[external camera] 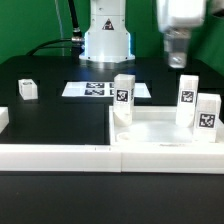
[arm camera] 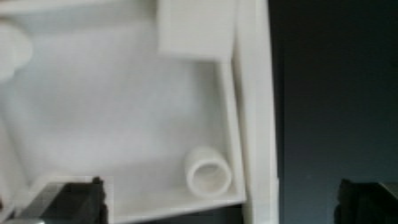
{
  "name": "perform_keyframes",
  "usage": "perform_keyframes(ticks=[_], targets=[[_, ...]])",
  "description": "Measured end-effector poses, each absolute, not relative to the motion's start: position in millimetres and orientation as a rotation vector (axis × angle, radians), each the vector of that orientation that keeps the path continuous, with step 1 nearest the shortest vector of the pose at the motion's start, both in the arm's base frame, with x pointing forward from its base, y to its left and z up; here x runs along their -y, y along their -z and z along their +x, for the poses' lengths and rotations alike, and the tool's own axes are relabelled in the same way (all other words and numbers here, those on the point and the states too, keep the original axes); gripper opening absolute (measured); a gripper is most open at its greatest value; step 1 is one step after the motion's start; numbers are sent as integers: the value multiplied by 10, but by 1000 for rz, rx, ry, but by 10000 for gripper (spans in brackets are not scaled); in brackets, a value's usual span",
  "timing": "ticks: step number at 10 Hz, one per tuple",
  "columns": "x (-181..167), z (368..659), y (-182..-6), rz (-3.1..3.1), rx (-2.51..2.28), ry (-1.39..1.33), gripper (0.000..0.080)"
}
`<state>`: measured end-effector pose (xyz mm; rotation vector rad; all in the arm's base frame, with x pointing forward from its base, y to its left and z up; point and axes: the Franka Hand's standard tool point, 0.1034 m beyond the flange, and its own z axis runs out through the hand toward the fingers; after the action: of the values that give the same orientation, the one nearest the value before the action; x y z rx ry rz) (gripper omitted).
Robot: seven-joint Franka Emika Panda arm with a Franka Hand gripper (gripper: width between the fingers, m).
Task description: Assemble square table
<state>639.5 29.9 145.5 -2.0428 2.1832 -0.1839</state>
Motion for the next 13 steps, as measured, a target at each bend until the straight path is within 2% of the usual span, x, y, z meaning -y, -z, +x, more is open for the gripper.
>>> perform_keyframes(ticks=[2,7,8,11,13], targets=[[14,6224,-1599,-2152,-2061,201,649],[9,6224,-1550,-2506,-1669,254,649],[90,6195,-1514,-2568,-1576,305,649],[622,5650,-1237,-2852,-1119,309,649],[856,5441,-1114,-2940,-962,301,649]])
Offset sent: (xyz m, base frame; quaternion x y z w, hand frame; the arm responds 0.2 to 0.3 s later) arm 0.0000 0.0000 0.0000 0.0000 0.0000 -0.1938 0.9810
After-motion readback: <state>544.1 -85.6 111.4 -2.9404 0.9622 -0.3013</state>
